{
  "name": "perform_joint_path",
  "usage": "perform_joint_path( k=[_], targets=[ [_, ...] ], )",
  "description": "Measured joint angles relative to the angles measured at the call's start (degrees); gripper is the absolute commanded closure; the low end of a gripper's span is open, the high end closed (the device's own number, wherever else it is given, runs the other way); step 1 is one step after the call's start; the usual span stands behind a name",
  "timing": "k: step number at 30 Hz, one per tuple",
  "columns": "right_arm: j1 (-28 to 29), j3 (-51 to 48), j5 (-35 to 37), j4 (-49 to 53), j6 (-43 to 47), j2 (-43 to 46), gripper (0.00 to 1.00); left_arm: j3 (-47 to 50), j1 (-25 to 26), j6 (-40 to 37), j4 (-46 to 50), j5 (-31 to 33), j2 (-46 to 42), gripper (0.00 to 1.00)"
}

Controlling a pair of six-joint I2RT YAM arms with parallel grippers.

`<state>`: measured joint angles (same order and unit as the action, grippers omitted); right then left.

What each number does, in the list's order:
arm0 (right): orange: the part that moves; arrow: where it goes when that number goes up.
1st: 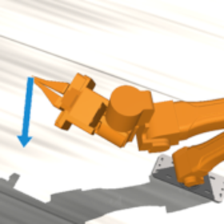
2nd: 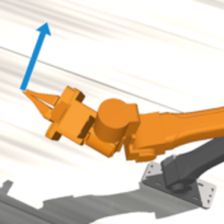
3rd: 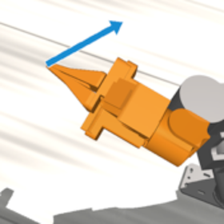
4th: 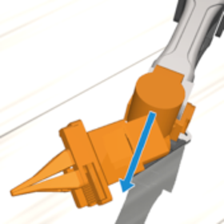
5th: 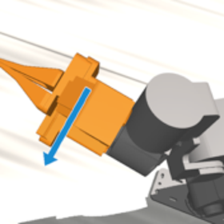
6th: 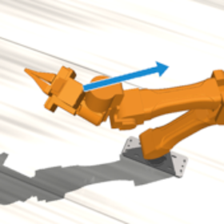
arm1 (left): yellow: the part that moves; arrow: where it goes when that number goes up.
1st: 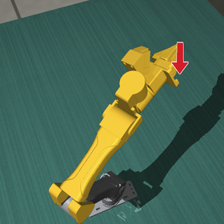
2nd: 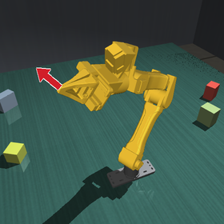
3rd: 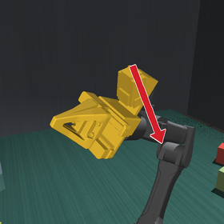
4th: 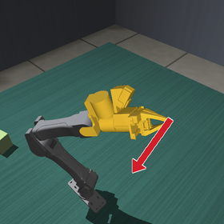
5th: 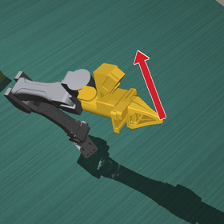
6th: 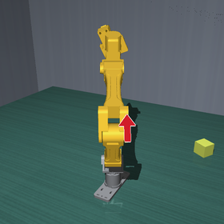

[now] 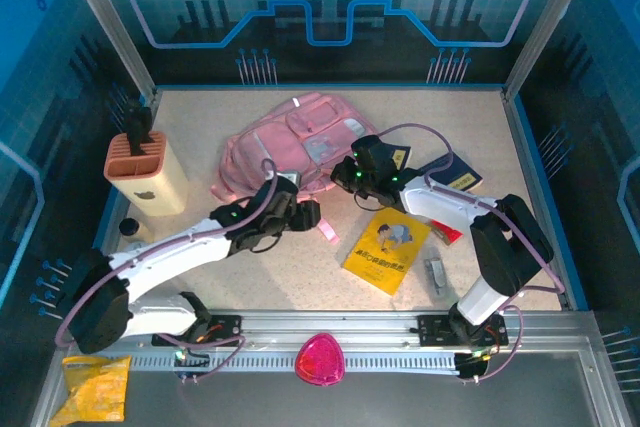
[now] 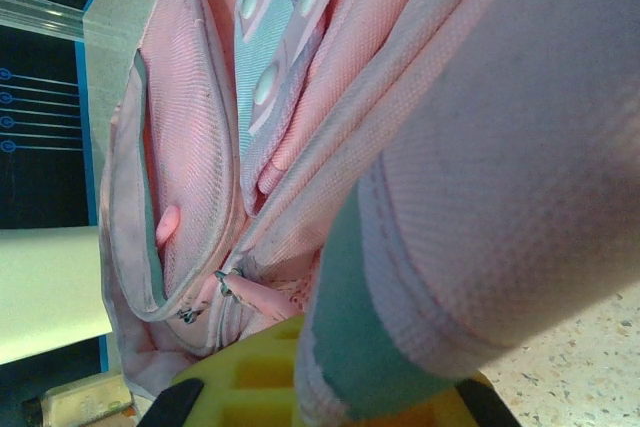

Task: Pack the student bag

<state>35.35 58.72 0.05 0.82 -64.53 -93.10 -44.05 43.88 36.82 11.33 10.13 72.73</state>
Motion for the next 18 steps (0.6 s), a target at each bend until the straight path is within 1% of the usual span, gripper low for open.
perform_joint_path(
  k=[3, 8, 13, 18],
  targets=[
    [0.0, 0.6, 0.0, 0.7, -0.2, 0.0, 1.0, -0.2, 1.4, 0.3, -2.6, 1.6, 4.5, 0.49],
    [-0.1, 2.0, -0.3, 1.4, -0.3, 0.0, 1.0, -1.4, 1.3, 0.3, -4.3, 5.3, 10.4, 0.52],
    [-0.1, 2.0, -0.3, 1.7, -0.7, 0.0, 1.0, -3.3, 1.3, -0.4, -8.1, 6.7, 13.6, 0.55],
    [-0.2, 2.0, -0.5, 1.6, -1.1, 0.0, 1.0, -5.6, 1.3, -0.9, -10.4, 9.5, 15.3, 0.55]
  ],
)
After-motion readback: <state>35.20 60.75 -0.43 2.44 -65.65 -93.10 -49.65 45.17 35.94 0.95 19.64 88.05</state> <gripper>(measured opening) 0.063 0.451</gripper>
